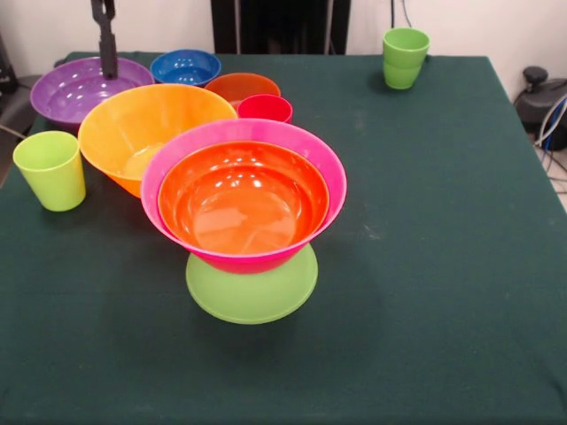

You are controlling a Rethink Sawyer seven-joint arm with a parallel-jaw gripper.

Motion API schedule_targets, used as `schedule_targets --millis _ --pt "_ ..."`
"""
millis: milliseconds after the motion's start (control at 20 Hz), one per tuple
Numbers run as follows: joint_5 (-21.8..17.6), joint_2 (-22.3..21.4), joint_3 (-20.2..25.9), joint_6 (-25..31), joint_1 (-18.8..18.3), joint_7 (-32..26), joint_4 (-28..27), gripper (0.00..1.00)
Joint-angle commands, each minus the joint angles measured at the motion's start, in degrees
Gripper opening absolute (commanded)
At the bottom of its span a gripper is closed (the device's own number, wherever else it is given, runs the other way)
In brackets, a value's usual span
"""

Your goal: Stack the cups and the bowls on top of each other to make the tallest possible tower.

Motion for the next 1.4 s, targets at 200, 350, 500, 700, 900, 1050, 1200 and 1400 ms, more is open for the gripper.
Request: schedule_targets --millis 200,350,500,700,900,1050,1200,1400 --pt "-6.4 11.6 -8.3 -1.7 5.6 -2.7 -6.4 1.0" --pt "-6.0 12.2 -9.3 -0.6 6.2 -2.8 -7.2 1.0" --pt "-5.8 12.4 -10.0 0.3 6.1 -3.3 -7.1 1.0" --pt "-5.1 11.3 -9.6 1.0 4.7 -4.8 -6.0 1.0" --pt "-4.5 9.3 -8.1 1.7 2.0 -6.9 -3.4 1.0" --pt "-4.4 8.6 -7.7 1.6 0.8 -7.0 -1.7 1.0" --pt "-4.9 7.9 -7.6 0.7 -0.9 -7.1 0.7 1.0" --pt "-5.9 9.2 -7.3 -0.8 -2.5 -7.1 2.4 1.0"
